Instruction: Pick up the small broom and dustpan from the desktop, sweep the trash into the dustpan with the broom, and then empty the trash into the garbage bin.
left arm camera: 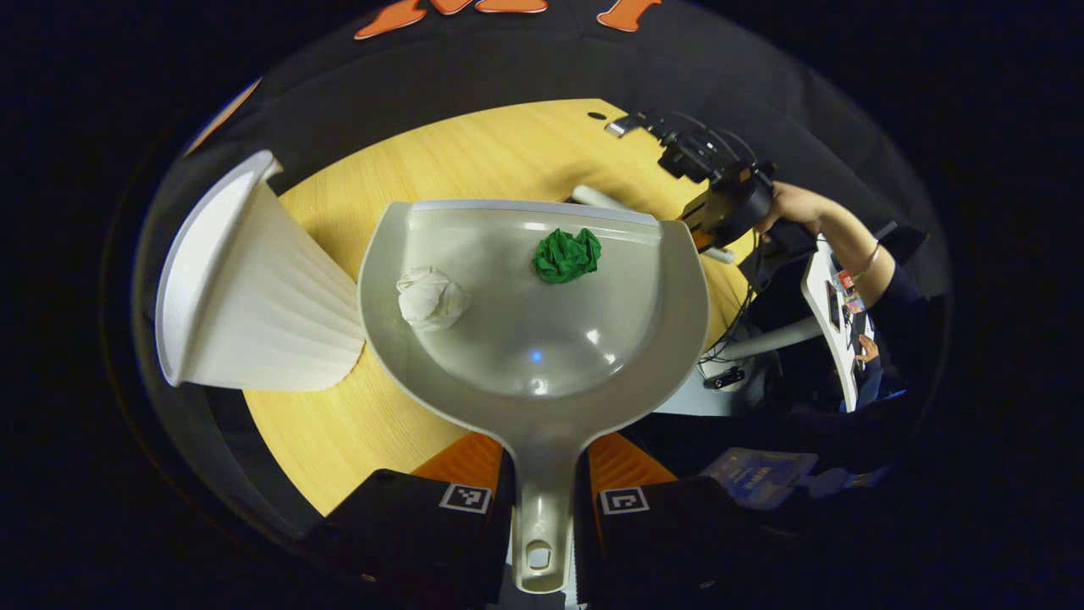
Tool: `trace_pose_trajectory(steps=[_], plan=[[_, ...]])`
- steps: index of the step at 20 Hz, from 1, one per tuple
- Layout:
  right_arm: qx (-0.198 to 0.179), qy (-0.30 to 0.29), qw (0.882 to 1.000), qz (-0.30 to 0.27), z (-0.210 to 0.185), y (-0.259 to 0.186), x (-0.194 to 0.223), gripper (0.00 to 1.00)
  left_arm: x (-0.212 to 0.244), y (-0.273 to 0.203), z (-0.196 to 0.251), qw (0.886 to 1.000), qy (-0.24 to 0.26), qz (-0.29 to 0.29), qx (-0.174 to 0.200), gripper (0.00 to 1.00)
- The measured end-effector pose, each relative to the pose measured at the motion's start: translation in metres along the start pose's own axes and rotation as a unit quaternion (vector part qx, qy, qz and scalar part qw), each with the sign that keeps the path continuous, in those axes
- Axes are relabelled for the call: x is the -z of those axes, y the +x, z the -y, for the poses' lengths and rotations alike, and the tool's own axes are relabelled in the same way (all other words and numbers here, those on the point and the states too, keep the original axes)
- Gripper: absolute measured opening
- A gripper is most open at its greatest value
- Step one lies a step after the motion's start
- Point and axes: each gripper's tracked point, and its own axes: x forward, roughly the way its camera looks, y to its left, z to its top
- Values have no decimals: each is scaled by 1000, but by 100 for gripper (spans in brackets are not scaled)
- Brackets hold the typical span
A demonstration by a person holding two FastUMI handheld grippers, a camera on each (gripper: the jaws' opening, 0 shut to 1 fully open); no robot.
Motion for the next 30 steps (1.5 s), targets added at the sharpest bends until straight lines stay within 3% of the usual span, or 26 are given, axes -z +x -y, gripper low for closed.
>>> trace_pose_trajectory(steps=[4, 7, 10, 16, 21, 24, 27, 30], plan=[[-3, -8, 1000, 4, -8, -3, 10, 11, -51, -58, 20, 999, 9, 22, 28, 32], [-10, -7, 1000, 5, -13, -3, 16, 12, -78, -88, 33, 997, -30, 36, 57, 33], [-11, -11, 1000, 4, -12, -3, 21, 12, -85, -104, 8, 997, -66, 34, 35, 32], [-19, -10, 1000, 6, -13, -2, 22, 12, -96, -167, -107, 990, -114, 57, -66, 32], [-18, -6, 1000, 4, -12, -2, 20, 12, -46, -191, -231, 974, -116, 2, -194, 32], [-17, -1, 1000, 3, -11, -2, 19, 12, -28, -194, -277, 958, -60, -47, -276, 32], [-14, -1, 1000, 1, -12, -2, 18, 12, -24, -204, -287, 948, -9, -95, -303, 33], [-14, 5, 1000, 4, -12, -1, 18, 12, -19, -216, -296, 928, 48, -146, -340, 33]])
